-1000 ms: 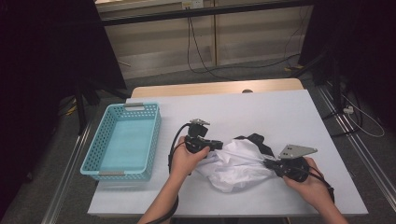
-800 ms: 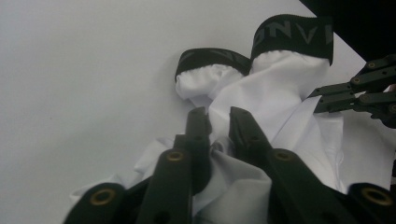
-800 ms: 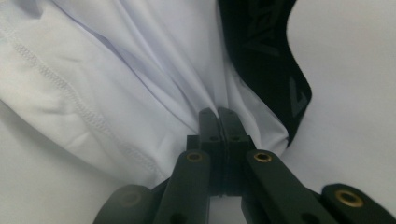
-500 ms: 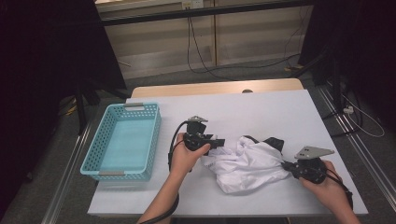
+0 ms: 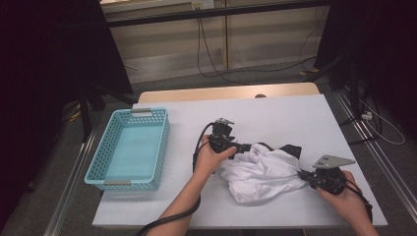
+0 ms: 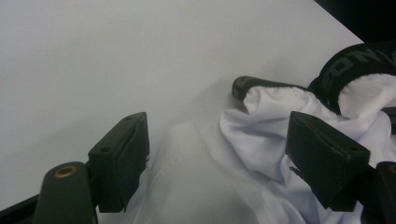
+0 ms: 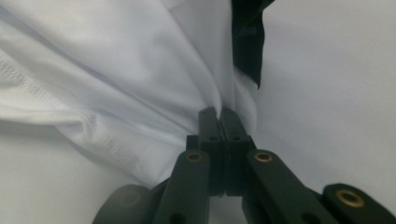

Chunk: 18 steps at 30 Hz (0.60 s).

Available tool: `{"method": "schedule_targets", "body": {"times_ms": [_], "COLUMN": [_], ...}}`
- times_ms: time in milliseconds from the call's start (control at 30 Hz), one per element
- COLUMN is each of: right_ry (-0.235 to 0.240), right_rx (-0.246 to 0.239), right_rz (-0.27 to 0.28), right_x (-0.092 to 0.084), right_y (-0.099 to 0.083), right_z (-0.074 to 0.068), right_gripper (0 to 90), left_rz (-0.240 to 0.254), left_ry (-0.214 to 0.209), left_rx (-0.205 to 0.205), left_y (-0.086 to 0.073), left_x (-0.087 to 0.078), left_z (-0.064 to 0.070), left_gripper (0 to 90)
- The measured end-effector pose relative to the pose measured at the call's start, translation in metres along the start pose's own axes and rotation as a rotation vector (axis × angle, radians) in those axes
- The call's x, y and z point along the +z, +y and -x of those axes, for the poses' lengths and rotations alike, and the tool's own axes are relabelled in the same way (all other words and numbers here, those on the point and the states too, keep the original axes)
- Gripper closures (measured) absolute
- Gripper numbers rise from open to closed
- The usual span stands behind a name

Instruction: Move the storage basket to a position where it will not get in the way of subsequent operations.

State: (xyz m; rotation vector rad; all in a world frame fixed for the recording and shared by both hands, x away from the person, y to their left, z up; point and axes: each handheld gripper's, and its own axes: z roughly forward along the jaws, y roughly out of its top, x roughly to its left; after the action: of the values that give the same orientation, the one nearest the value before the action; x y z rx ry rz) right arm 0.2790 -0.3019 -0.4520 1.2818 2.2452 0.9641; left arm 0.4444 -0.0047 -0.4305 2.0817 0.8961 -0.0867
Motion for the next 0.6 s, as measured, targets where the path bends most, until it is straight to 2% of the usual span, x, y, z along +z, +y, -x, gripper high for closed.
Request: {"method": "schedule_targets", "body": {"times_ms": [200, 300, 400, 467, 600], "right_ry": [-0.008, -0.01, -0.015, -0.019, -0.025], "right_rx": [-0.002, -0.001, -0.007, -0.007, -0.018], "right_rz": [-0.001, 0.004, 0.002, 0.003, 0.008], "right_x": [0.002, 0.003, 0.005, 0.006, 0.009], "right_y": [0.002, 0.002, 0.004, 0.005, 0.006], "right_z": [-0.001, -0.002, -0.004, -0.006, -0.007], "right_gripper": [90.0, 90.0, 90.0, 90.0, 90.0], "left_rz": [-0.022, -0.043, -0.062, -0.064, -0.09], "left_ry": [-0.032, -0.035, -0.084, -0.11, -0.121], "left_rx": [0.001, 0.018, 0.024, 0.019, 0.011], "left_y": [0.002, 0.002, 0.002, 0.002, 0.001], "left_x": [0.023, 0.032, 0.039, 0.042, 0.046], "left_z": [0.003, 0.007, 0.009, 0.01, 0.011], "left_gripper": [19.5, 21.0, 33.6, 47.7, 70.1]}}
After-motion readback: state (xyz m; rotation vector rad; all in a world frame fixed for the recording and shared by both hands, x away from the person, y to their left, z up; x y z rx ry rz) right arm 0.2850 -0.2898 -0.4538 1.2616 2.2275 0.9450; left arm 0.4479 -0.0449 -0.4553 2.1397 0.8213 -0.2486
